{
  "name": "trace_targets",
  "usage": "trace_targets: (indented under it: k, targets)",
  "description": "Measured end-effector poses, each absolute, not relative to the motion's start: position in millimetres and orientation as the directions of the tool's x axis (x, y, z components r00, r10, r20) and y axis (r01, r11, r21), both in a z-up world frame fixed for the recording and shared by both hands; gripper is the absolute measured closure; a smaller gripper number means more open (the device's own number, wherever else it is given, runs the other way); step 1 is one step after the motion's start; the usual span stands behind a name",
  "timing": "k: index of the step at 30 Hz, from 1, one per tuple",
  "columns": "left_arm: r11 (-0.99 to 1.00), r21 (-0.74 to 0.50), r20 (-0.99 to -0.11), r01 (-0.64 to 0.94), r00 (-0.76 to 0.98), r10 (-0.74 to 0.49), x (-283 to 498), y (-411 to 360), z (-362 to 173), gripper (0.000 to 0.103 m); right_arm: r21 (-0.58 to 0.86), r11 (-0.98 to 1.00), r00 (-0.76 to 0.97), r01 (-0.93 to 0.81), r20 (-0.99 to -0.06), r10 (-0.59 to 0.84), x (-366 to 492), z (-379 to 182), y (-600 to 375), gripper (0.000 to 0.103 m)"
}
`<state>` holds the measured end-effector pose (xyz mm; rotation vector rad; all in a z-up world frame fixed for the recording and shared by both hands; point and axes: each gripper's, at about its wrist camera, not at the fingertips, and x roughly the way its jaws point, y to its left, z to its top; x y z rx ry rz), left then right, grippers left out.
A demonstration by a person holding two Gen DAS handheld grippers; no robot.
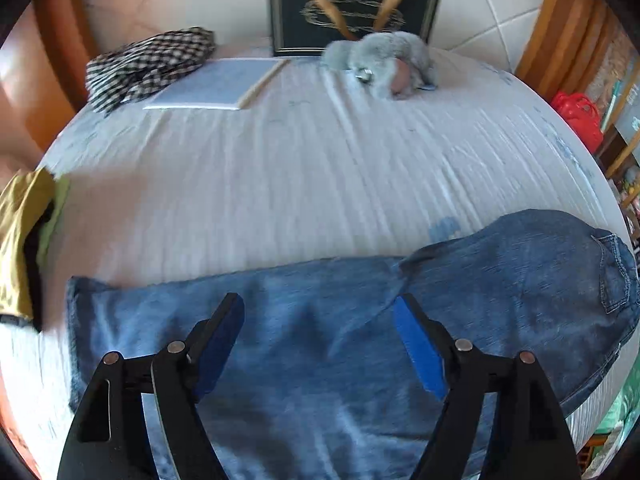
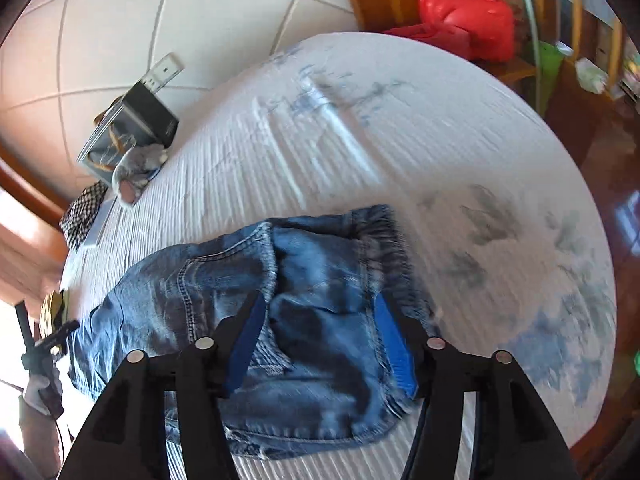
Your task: Fold clothes
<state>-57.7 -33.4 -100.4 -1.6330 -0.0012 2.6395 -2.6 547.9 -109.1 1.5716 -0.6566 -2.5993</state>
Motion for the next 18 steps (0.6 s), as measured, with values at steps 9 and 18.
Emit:
trace_targets:
  k: [9, 18]
  targets:
    - [-0.958, -0.038, -0.912, 0.284, -0.401, -0.082, 36, -181, -96, 0.023, 0.417, -0.82, -0.513, -0.393, -0.839, -0.181, 68, -121, 579, 0.041]
    - [-0.965, -0.033, -0.908, 0.259, -0.411, -0.079, 52, -187, -99, 0.023, 0.288, -0.877, -0.456, -0.384, -0.885, -0.091, 55, -127, 547, 0.036]
